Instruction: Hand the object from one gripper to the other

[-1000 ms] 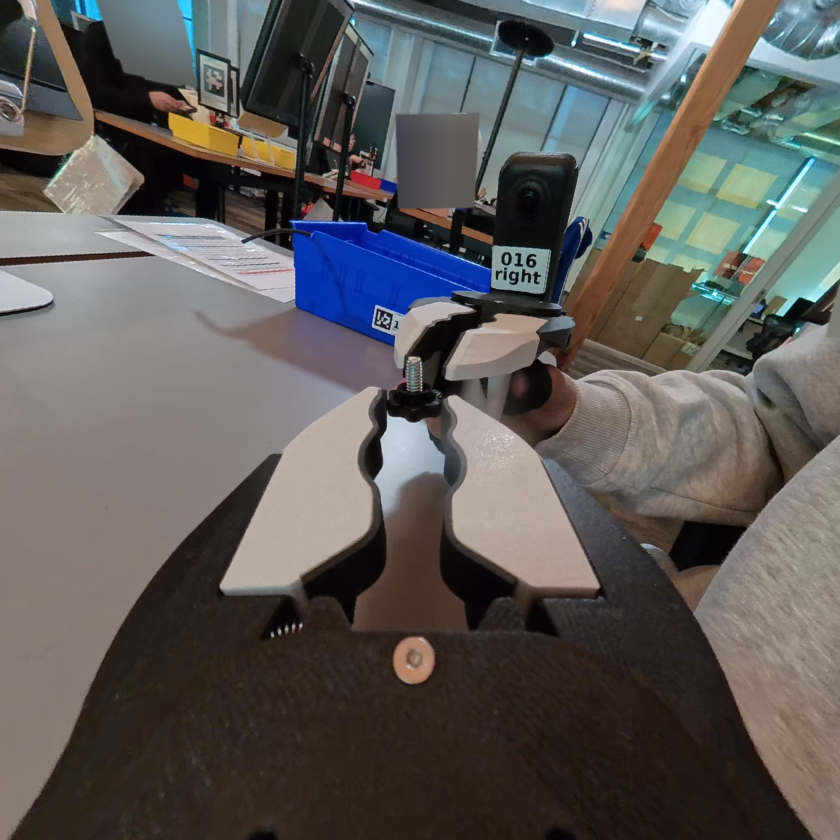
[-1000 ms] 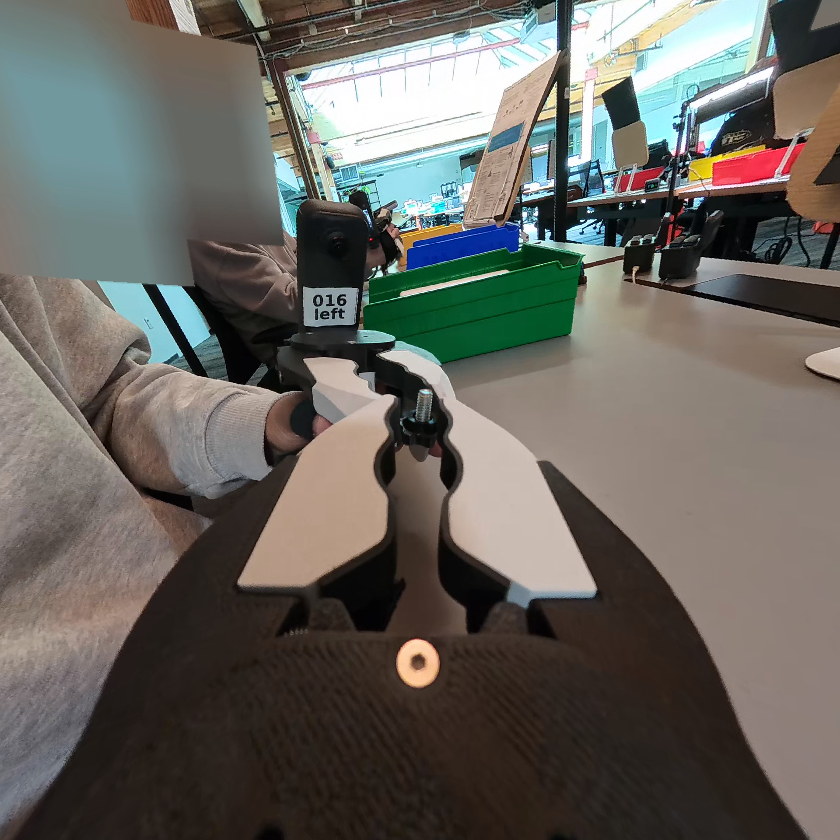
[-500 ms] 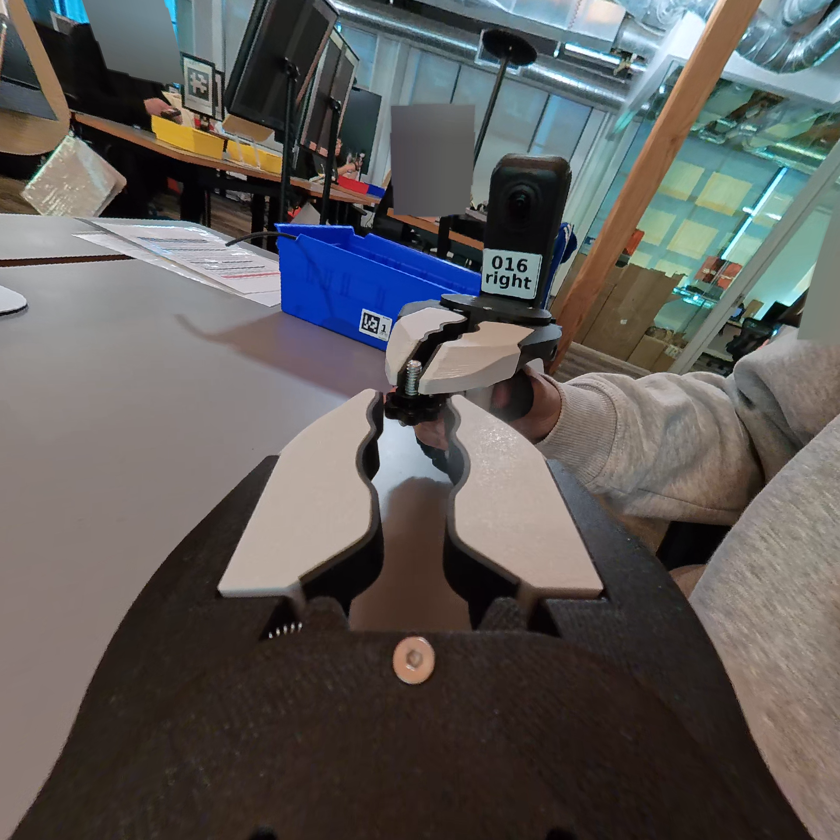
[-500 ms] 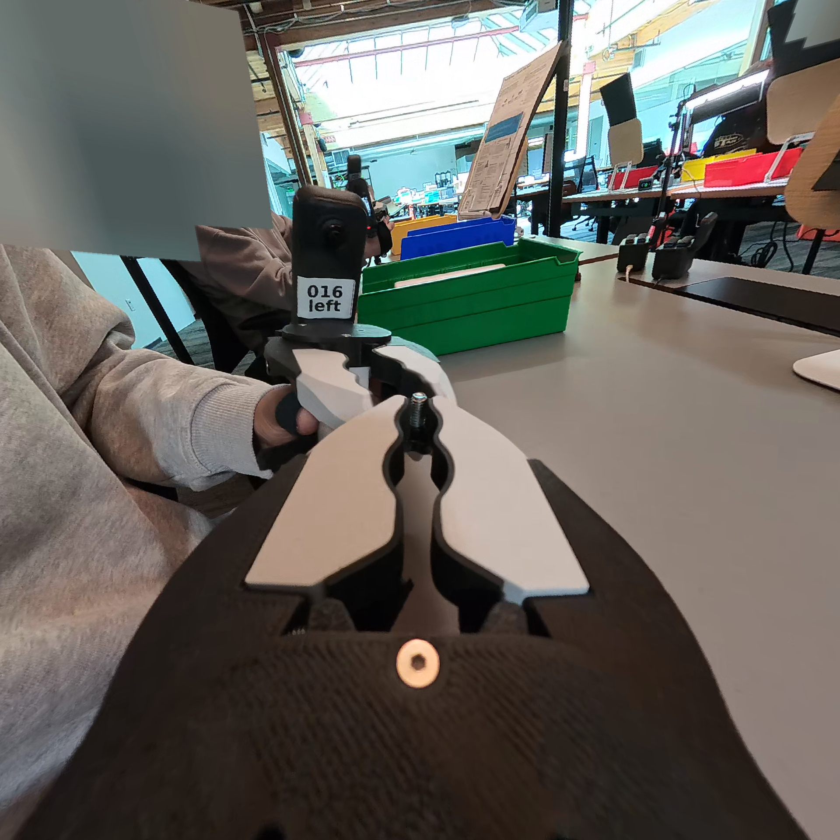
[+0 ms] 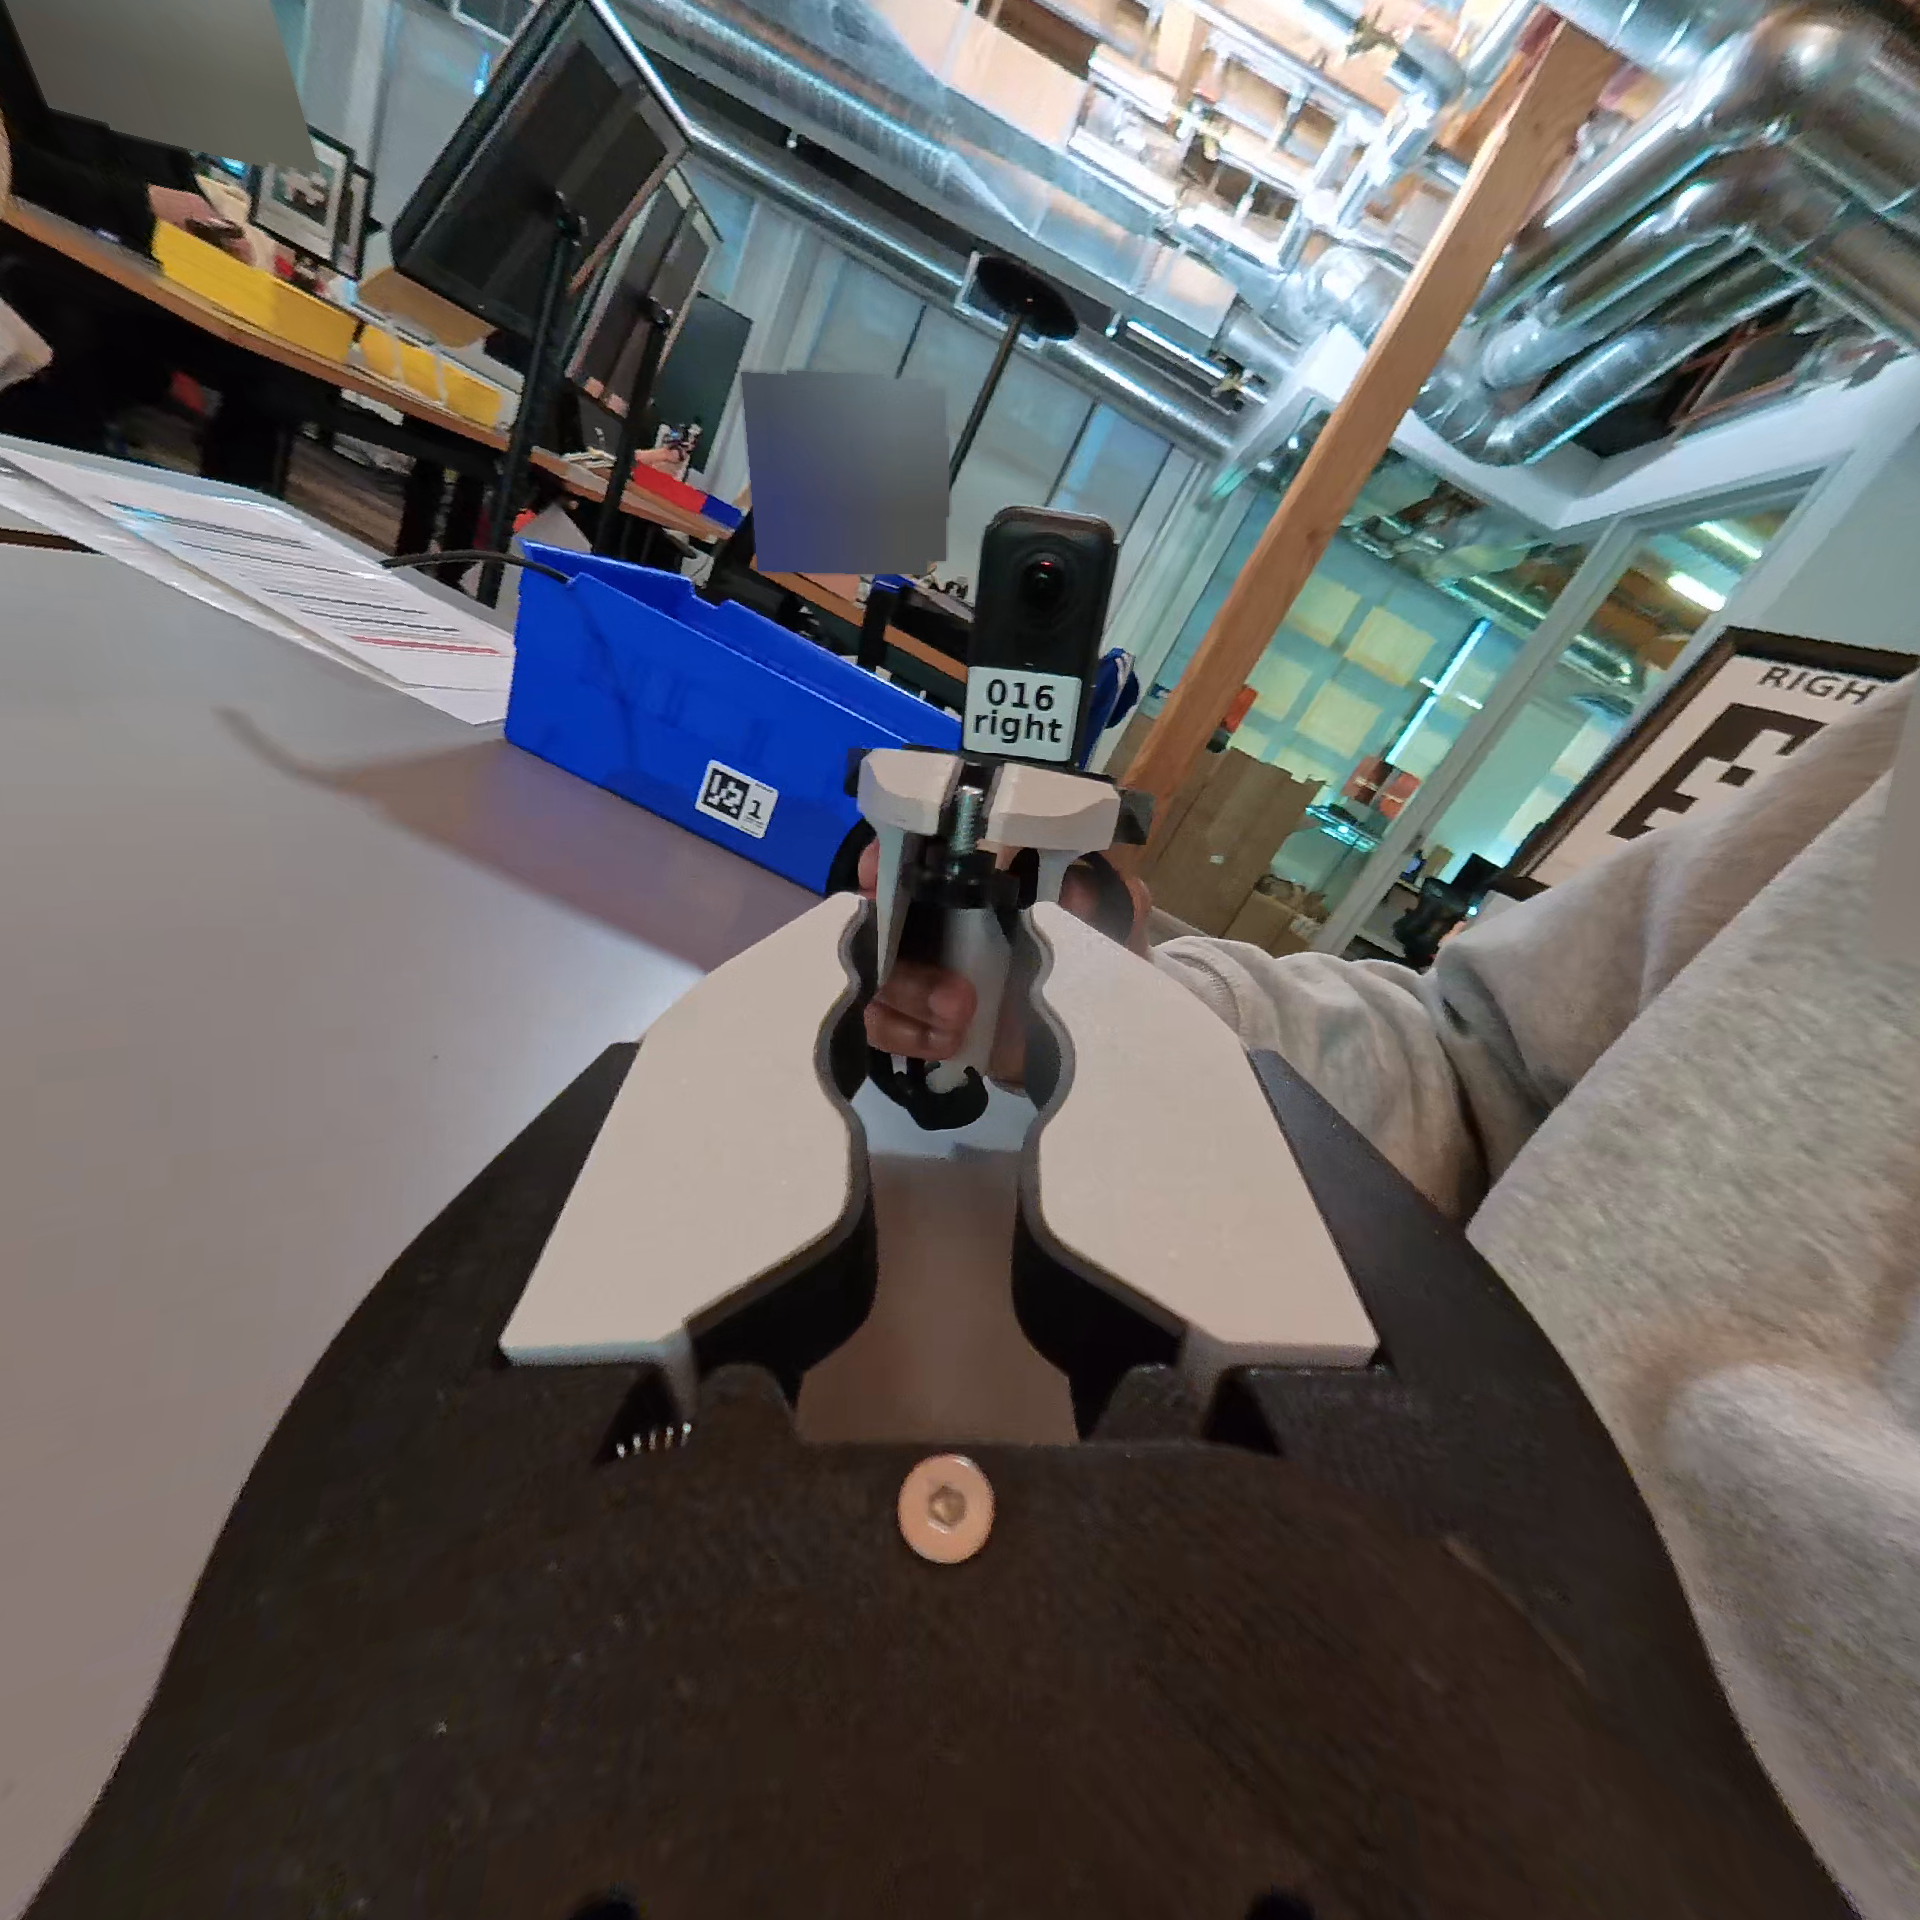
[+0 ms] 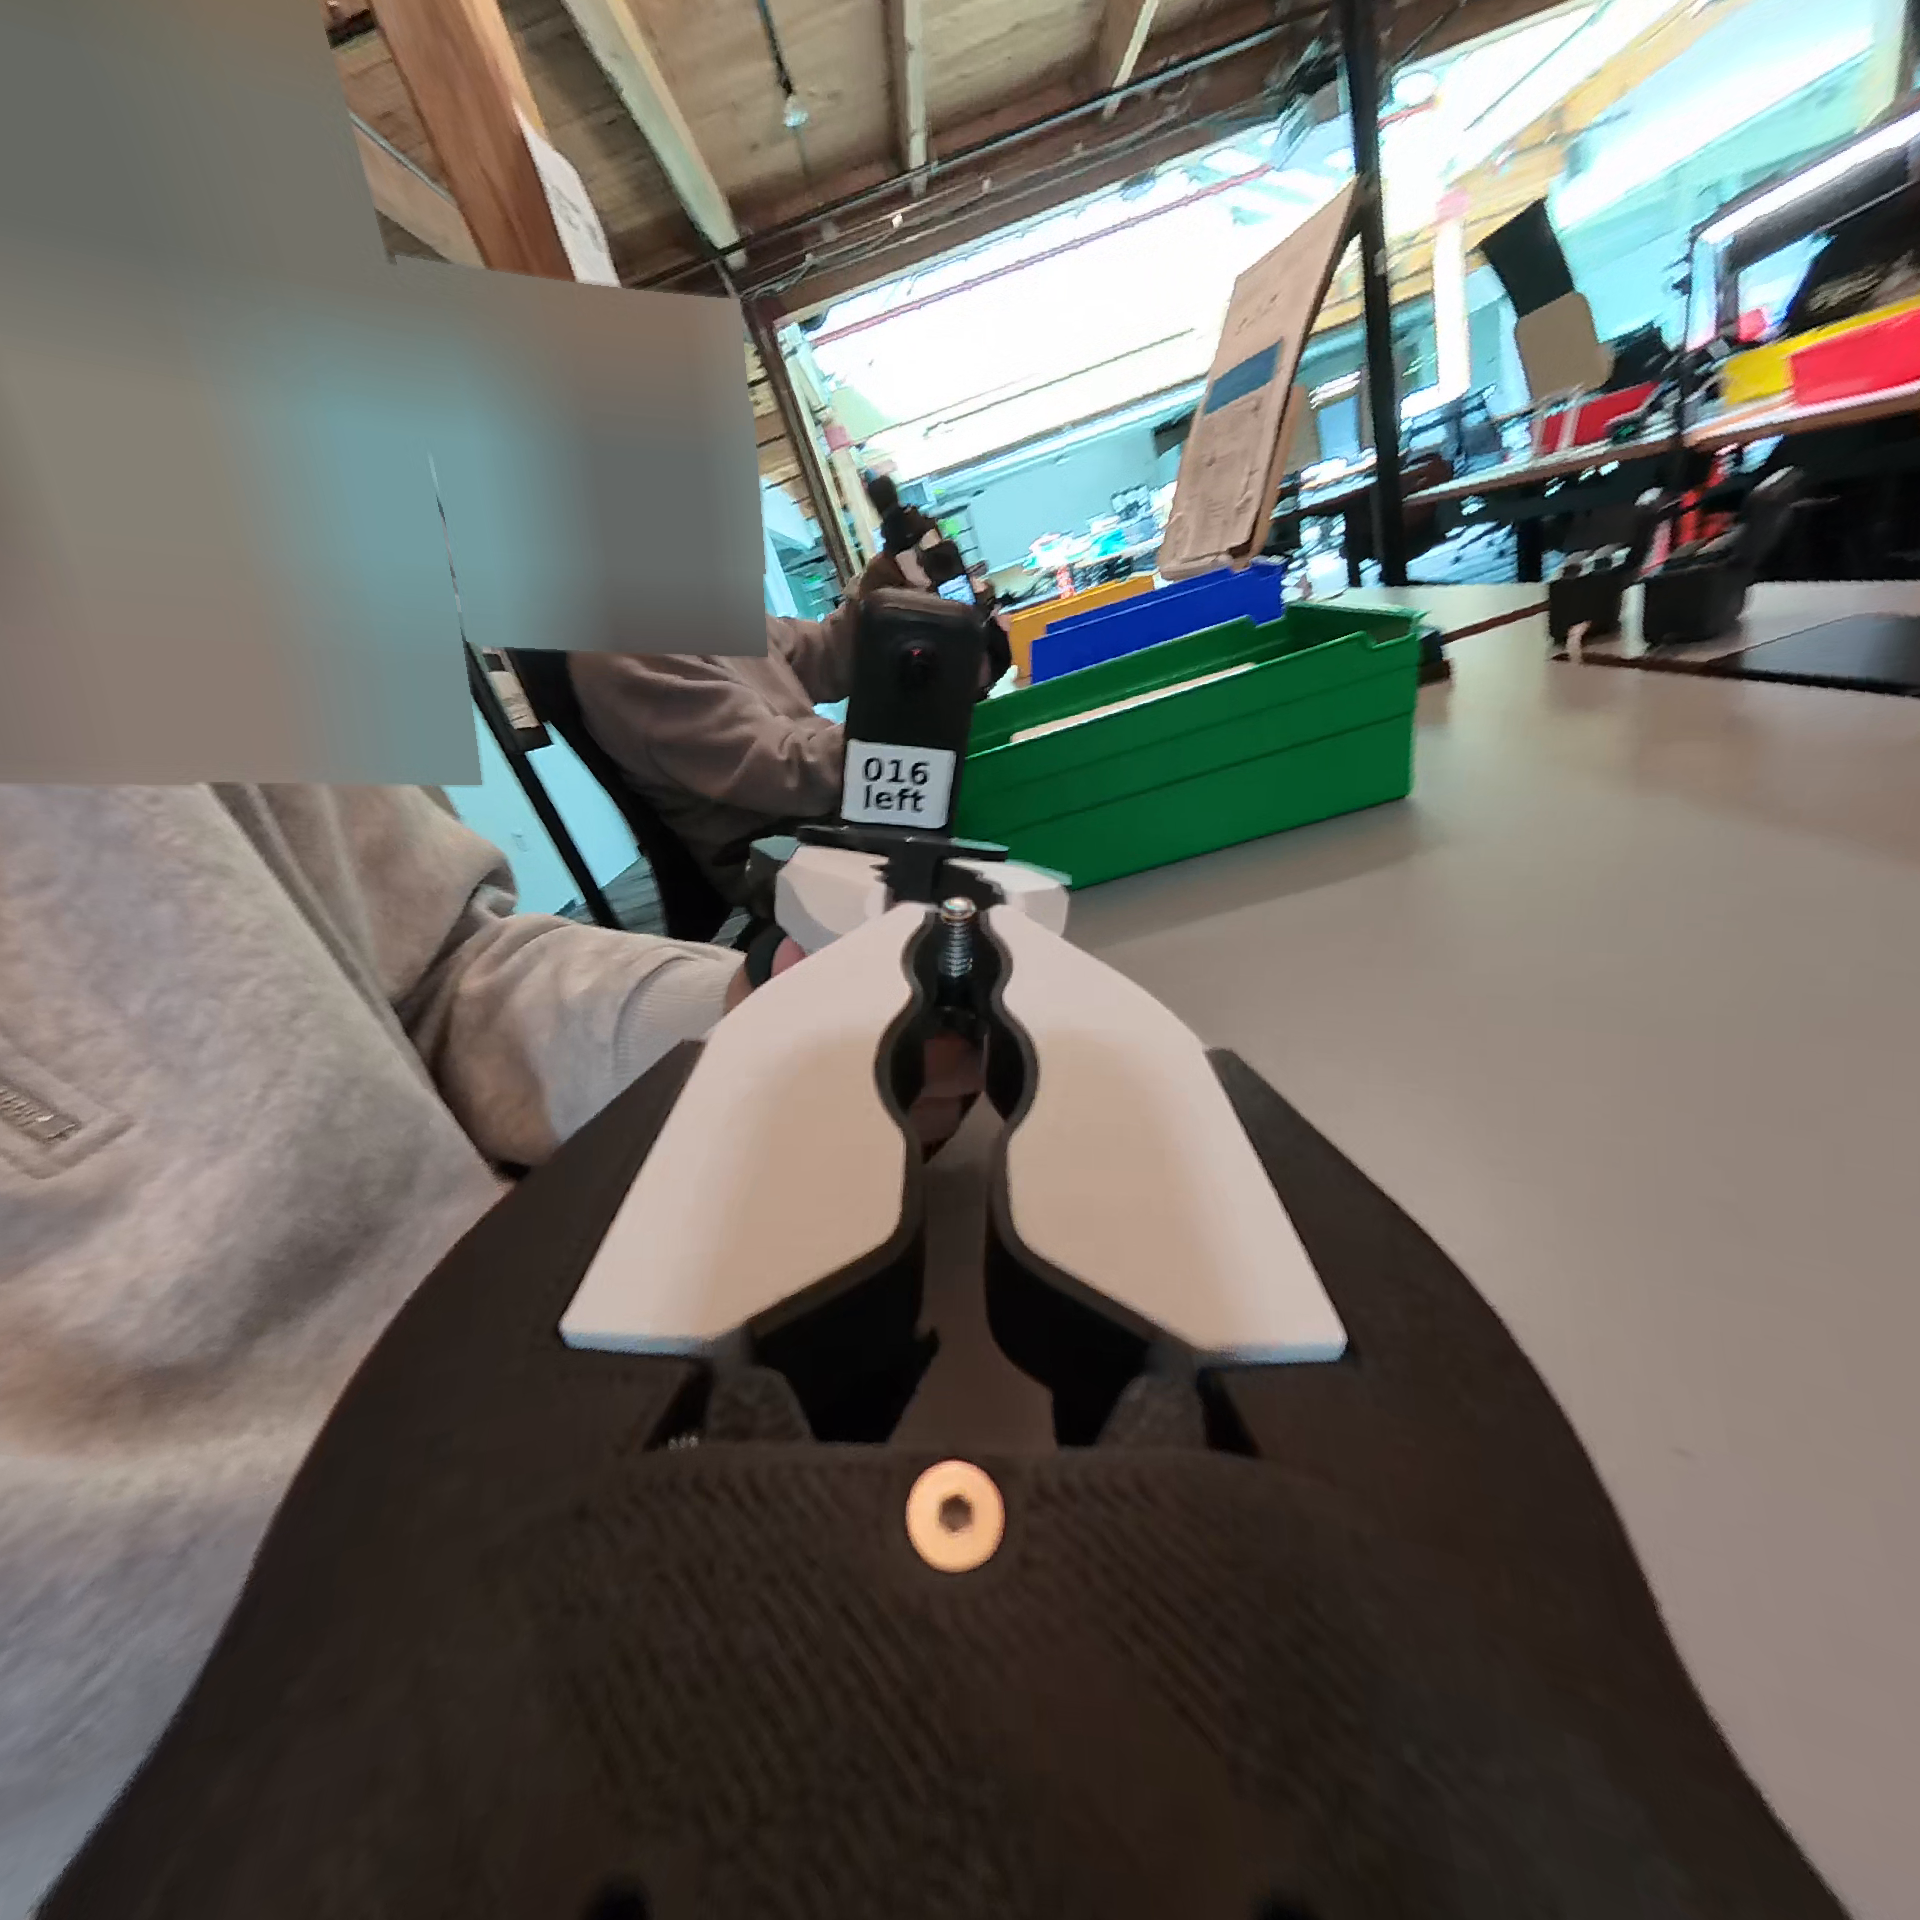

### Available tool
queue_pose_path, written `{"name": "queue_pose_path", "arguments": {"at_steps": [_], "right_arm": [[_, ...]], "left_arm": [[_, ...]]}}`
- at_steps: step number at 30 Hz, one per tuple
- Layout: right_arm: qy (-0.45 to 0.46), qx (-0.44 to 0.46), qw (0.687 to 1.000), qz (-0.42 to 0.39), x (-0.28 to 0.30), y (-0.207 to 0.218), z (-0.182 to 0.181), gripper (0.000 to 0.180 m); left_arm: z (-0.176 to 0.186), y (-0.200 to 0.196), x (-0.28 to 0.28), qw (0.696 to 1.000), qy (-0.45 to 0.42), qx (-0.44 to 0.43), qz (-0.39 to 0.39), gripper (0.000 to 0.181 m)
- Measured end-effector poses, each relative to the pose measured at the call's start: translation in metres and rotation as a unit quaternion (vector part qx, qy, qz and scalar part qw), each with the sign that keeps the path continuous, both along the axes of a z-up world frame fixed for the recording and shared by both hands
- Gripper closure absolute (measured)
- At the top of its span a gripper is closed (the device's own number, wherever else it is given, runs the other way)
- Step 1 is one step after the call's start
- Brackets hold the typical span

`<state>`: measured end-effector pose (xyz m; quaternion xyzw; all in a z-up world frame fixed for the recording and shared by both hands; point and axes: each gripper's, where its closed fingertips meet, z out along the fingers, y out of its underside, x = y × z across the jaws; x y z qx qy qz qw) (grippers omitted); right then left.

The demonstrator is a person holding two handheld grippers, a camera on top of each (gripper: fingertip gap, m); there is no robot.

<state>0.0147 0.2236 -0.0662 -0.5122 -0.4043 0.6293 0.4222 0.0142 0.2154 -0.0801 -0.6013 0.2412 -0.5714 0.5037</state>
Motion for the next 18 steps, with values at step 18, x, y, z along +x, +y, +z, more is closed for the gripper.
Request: {"name": "queue_pose_path", "arguments": {"at_steps": [18], "right_arm": [[-0.002, 0.013, 0.999, 0.033, -0.006, -0.013, -0.002, 0.167]], "left_arm": [[-0.002, -0.012, 0.008, 0.998, 0.031, 0.028, -0.037, 0.166]]}}
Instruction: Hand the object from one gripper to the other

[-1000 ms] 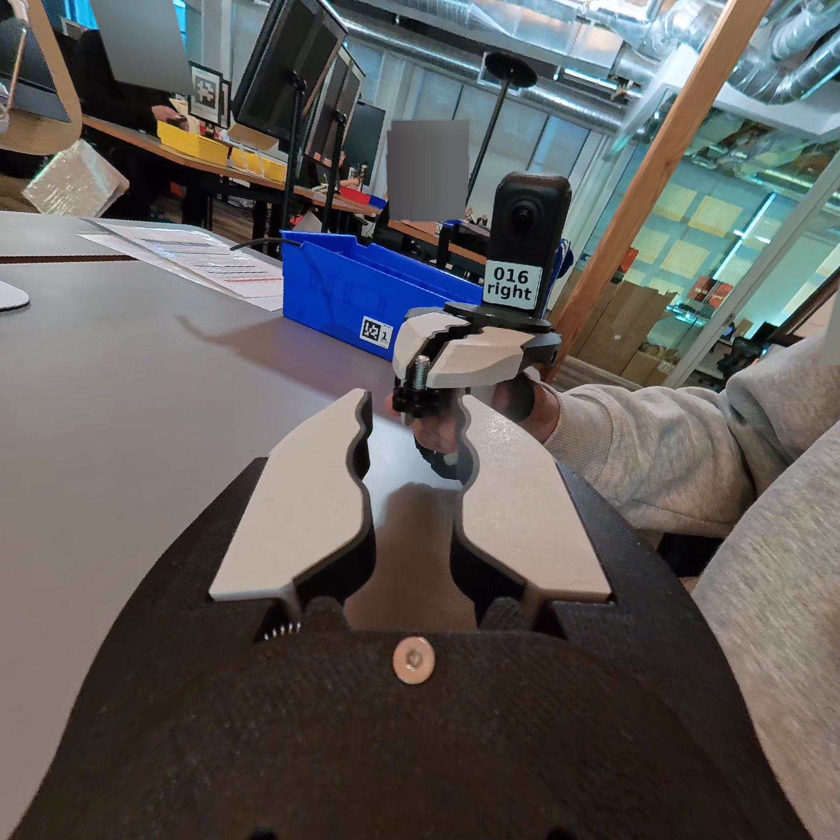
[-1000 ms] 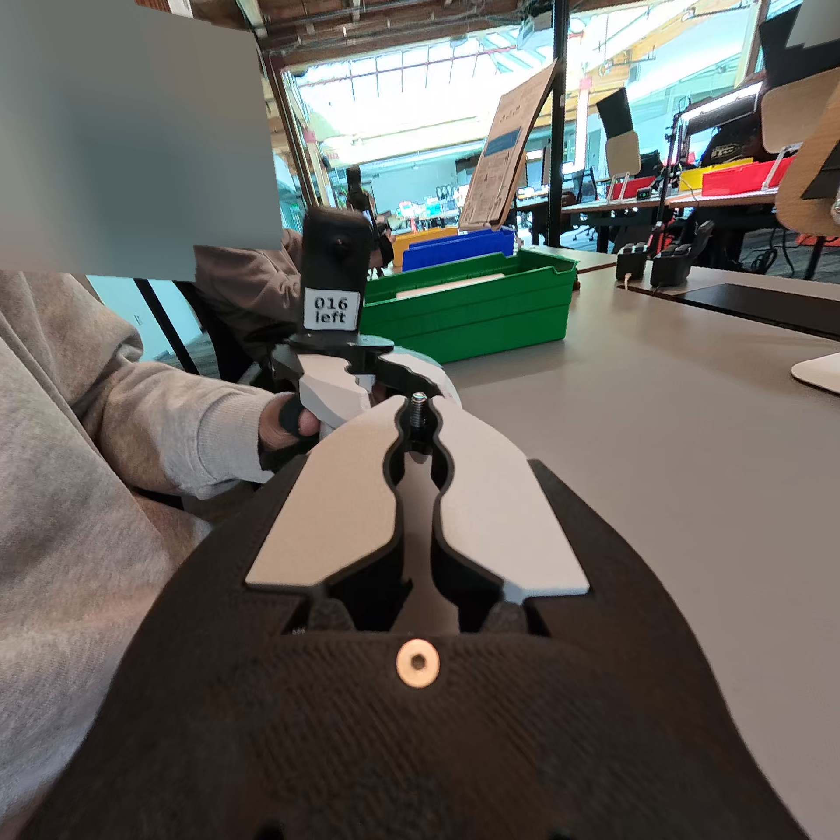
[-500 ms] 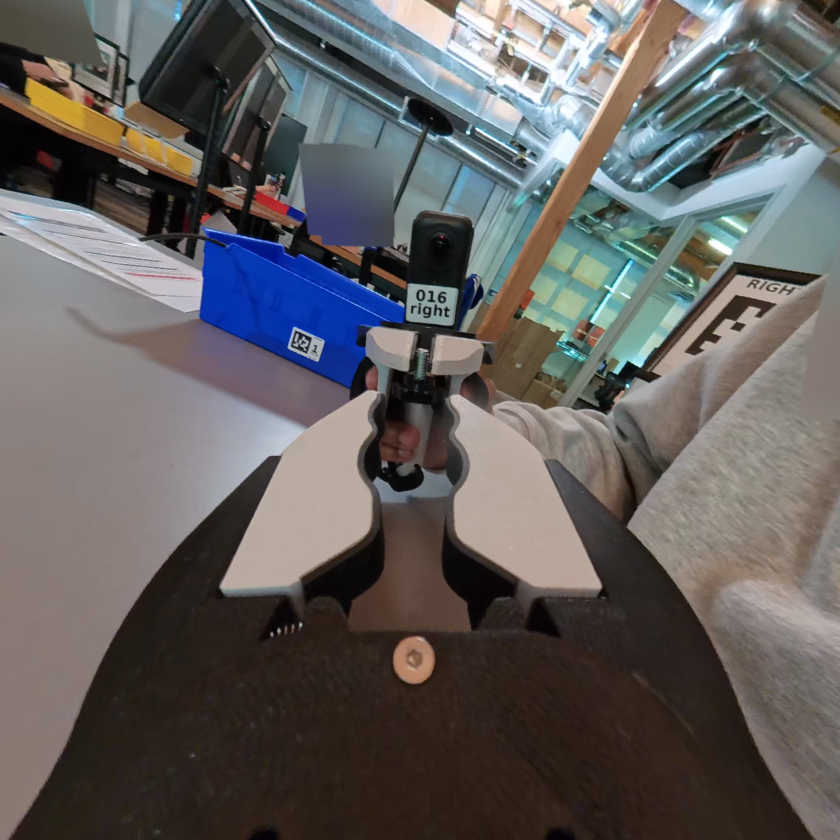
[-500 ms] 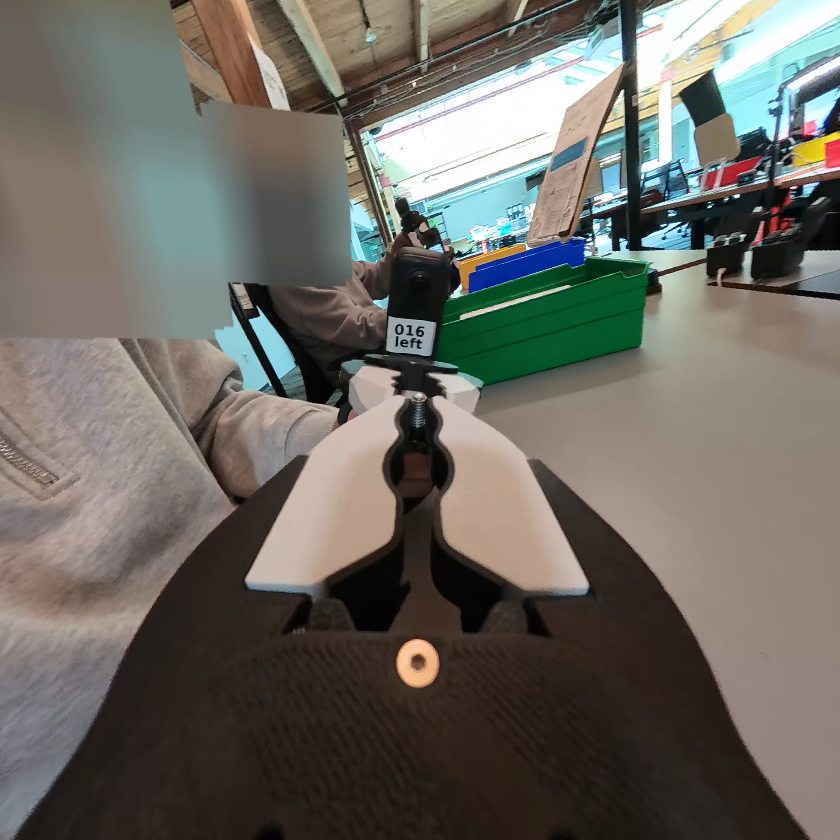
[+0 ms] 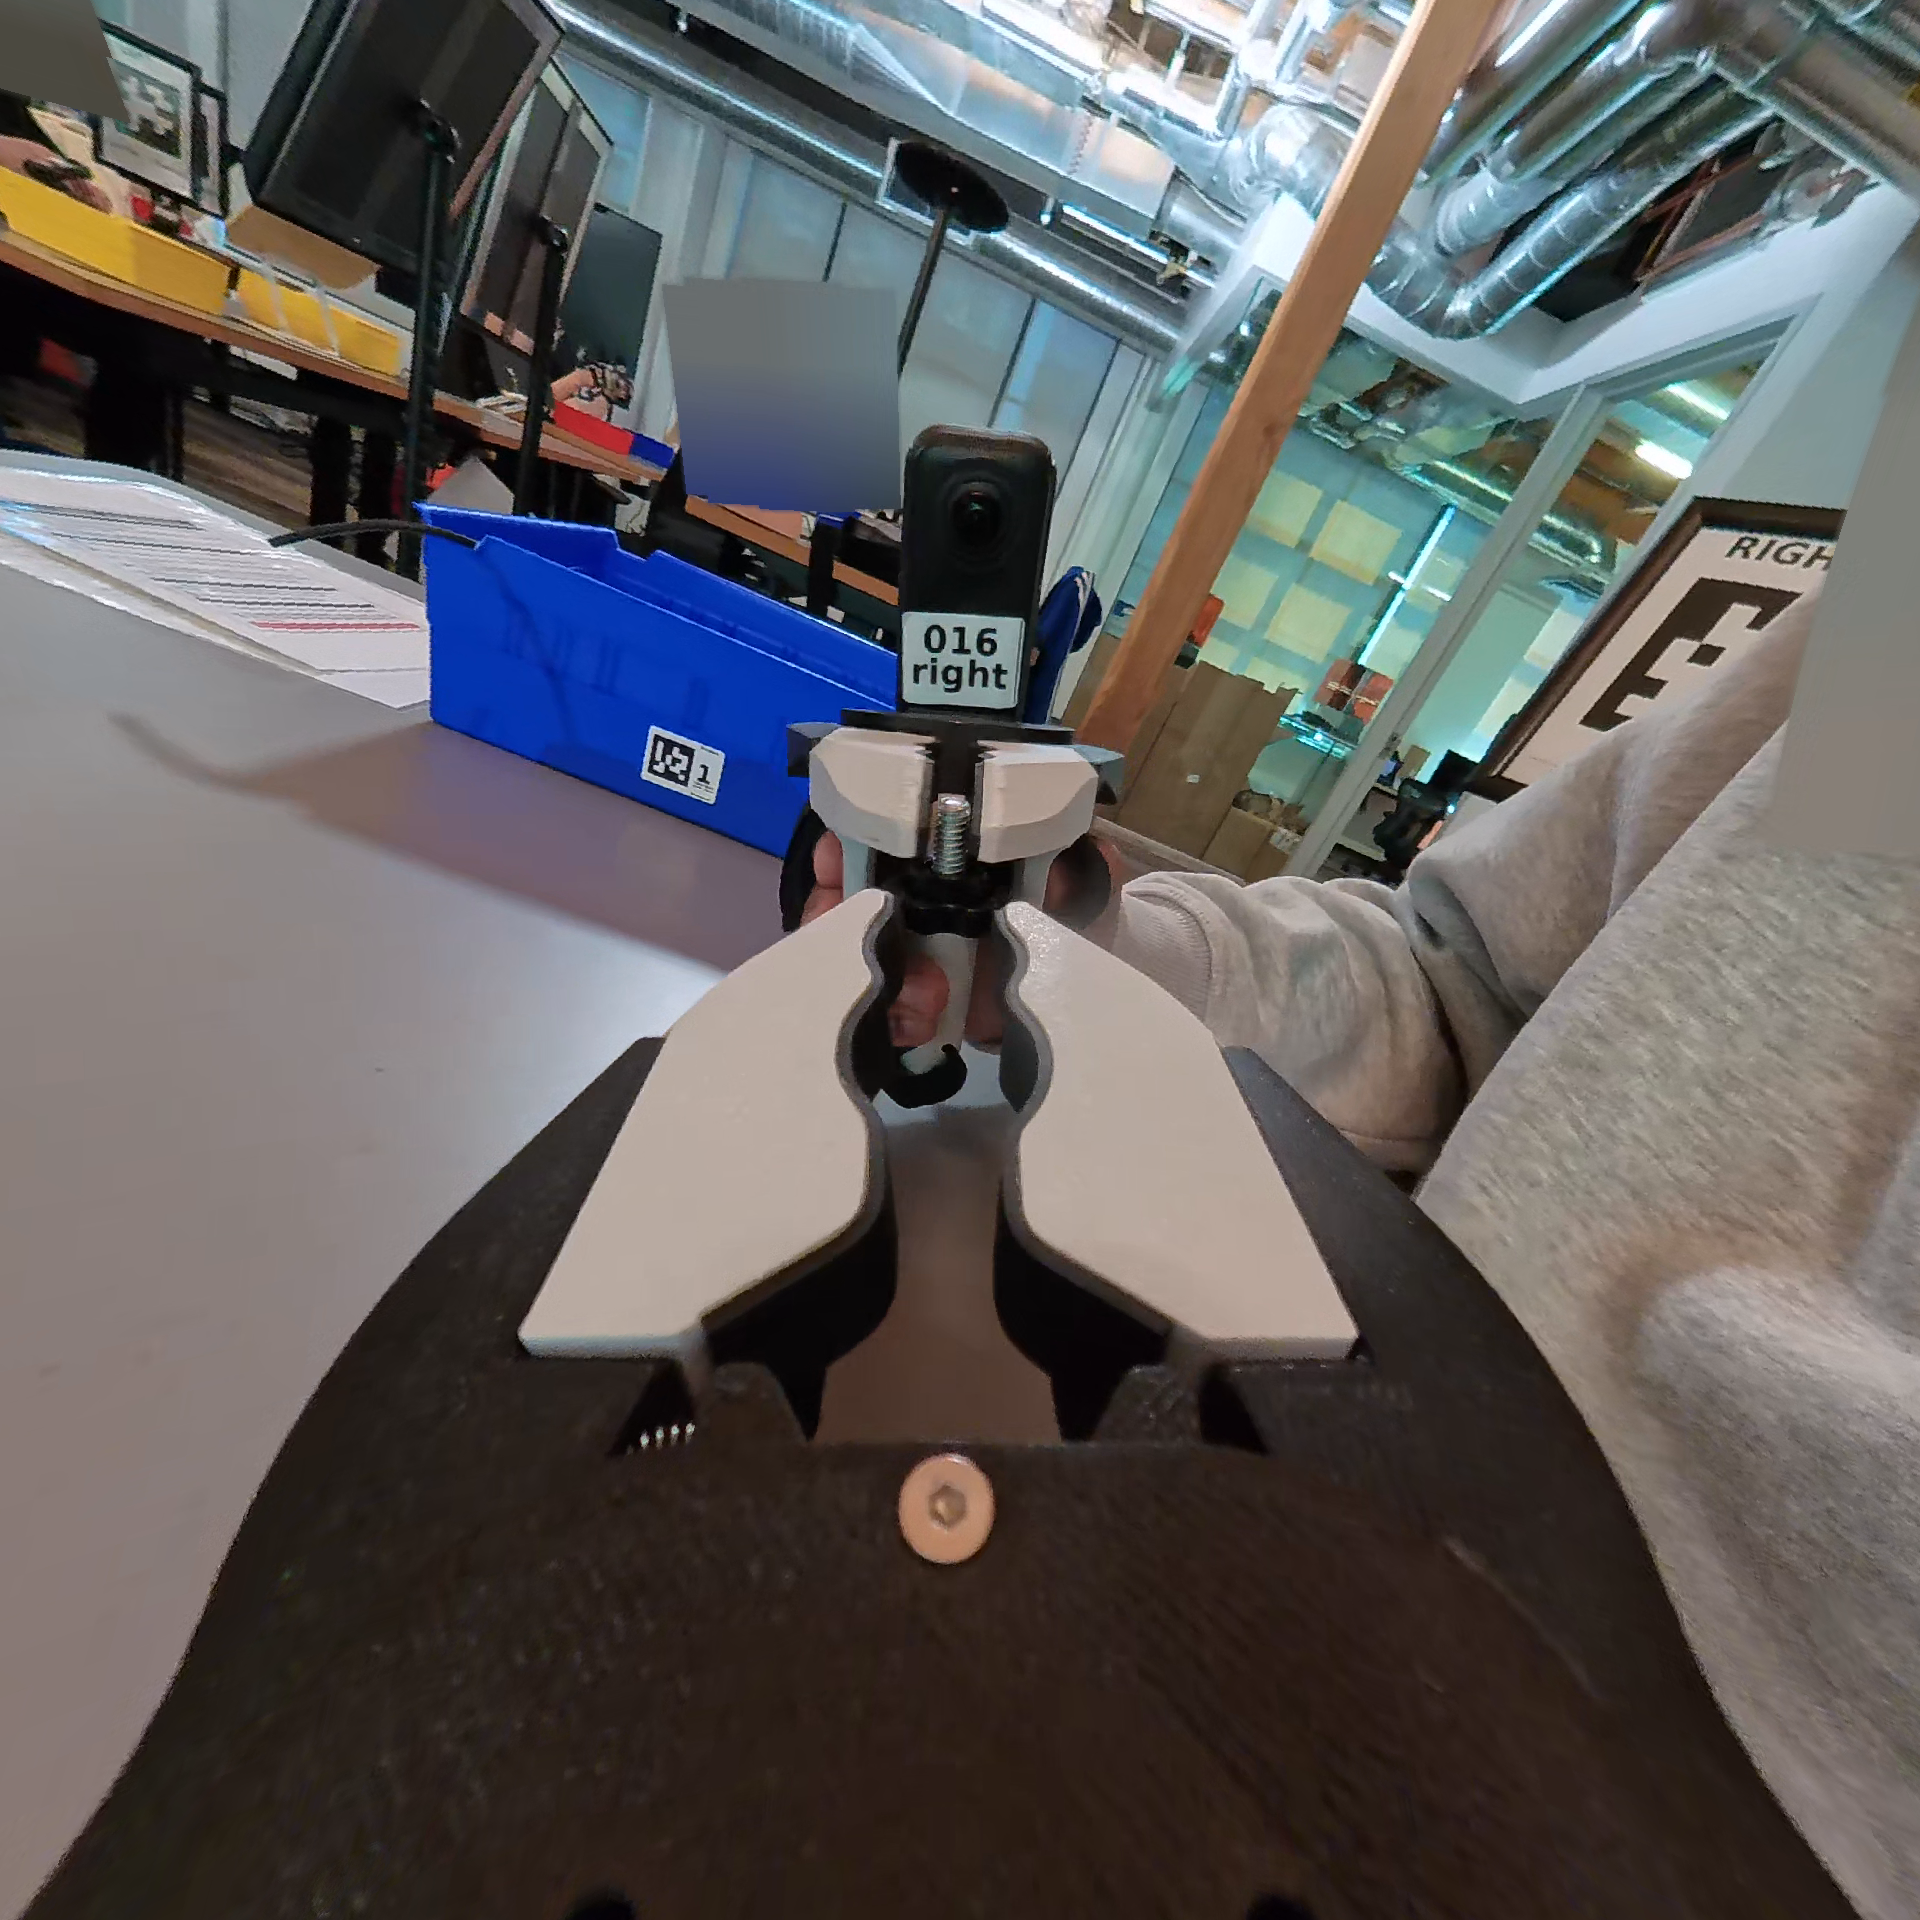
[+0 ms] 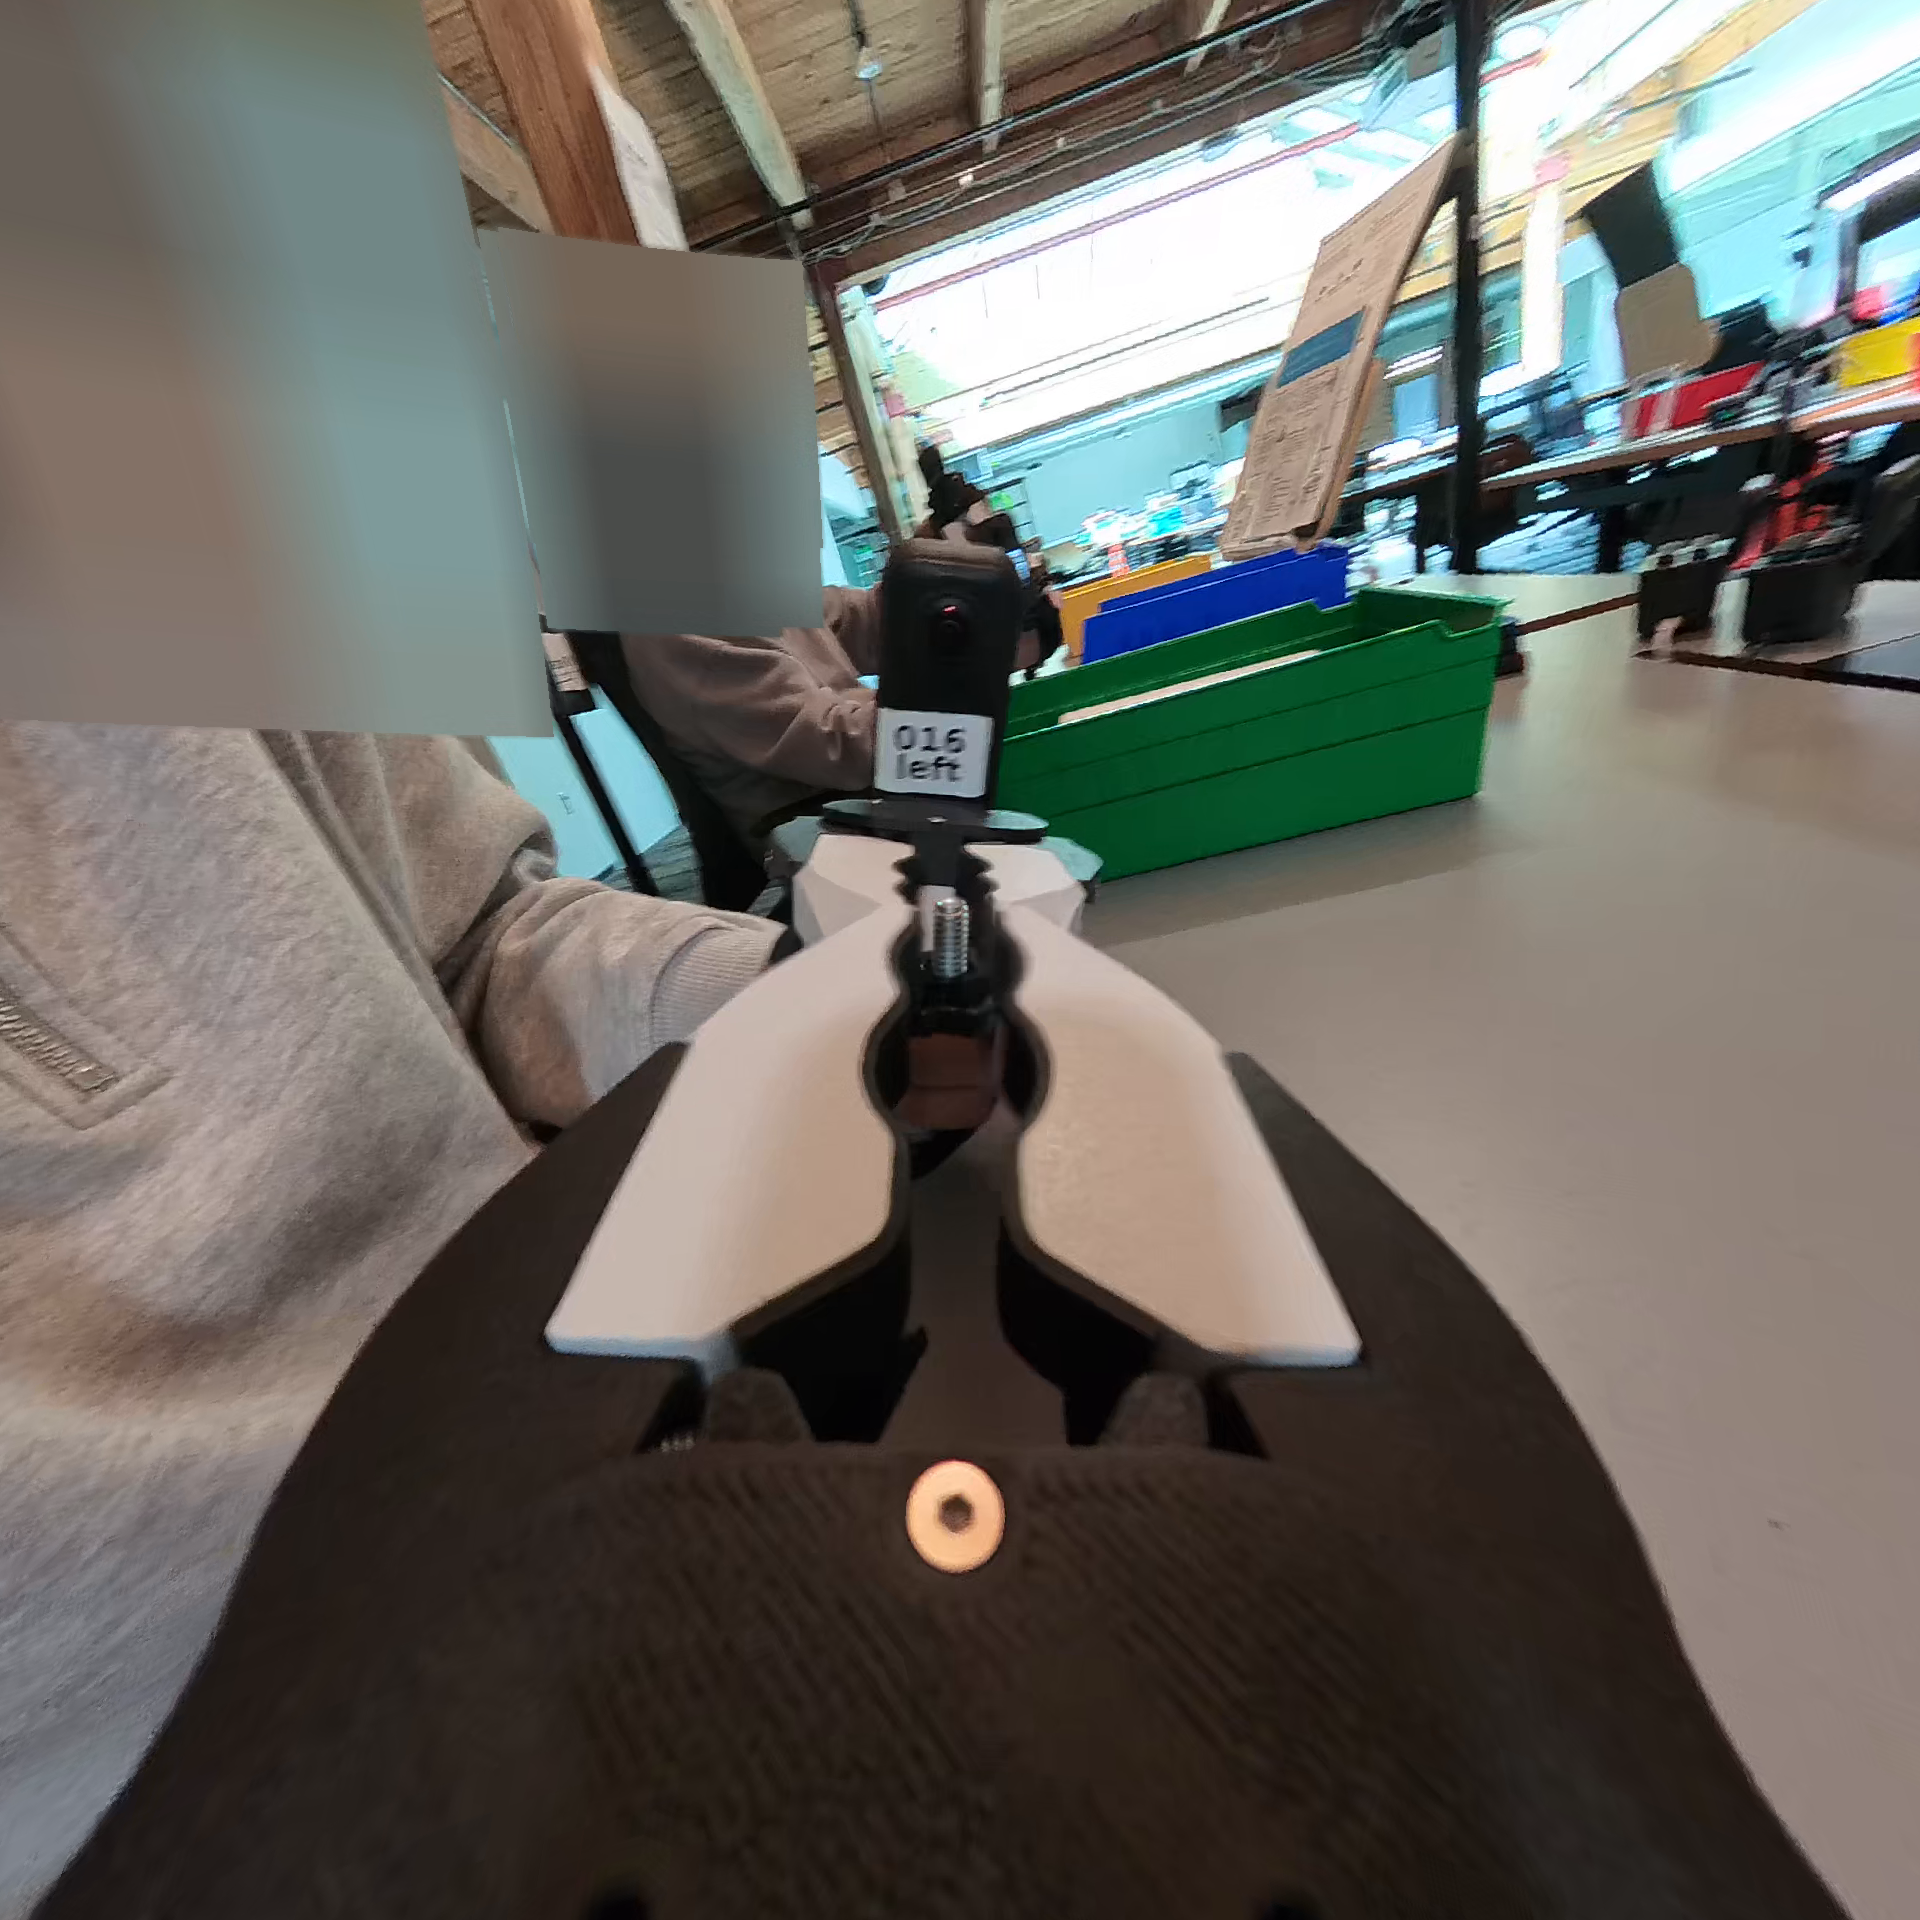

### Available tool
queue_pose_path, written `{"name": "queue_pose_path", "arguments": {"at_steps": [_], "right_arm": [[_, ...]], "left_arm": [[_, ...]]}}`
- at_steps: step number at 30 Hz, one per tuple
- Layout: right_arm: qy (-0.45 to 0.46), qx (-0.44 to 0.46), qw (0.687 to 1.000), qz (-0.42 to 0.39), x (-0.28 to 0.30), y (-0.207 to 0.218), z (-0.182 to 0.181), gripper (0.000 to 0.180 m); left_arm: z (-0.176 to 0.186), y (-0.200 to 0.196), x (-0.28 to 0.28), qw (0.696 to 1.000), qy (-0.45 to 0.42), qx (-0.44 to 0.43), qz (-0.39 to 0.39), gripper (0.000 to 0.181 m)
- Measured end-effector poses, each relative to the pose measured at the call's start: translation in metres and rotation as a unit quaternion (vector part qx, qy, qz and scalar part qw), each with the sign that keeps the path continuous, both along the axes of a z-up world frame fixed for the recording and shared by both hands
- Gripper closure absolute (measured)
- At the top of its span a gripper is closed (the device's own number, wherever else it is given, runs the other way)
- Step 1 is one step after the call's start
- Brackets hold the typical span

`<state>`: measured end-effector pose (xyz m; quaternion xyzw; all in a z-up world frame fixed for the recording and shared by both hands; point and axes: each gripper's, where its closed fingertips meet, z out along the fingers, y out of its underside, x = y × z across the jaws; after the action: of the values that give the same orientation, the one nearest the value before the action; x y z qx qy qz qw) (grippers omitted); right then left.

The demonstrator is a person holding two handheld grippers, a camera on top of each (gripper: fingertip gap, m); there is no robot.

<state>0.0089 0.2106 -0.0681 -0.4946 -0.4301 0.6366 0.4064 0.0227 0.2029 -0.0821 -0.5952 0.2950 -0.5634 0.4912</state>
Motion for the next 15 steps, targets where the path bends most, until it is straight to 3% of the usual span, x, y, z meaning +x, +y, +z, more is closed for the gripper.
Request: {"name": "queue_pose_path", "arguments": {"at_steps": [4, 9, 15], "right_arm": [[0.005, 0.015, 0.998, -0.053, -0.002, 0.013, 0.0, 0.14], [-0.036, 0.057, 0.99, -0.125, -0.001, 0.03, -0.01, 0.143], [-0.064, 0.095, 0.982, -0.15, -0.005, 0.032, -0.017, 0.146]], "left_arm": [[-0.001, 0.008, -0.005, 0.999, 0.006, 0.001, 0.033, 0.166], [-0.005, 0.025, -0.019, 0.995, 0.02, -0.003, 0.1, 0.167], [-0.006, 0.032, -0.026, 0.991, 0.02, -0.003, 0.135, 0.166]]}}
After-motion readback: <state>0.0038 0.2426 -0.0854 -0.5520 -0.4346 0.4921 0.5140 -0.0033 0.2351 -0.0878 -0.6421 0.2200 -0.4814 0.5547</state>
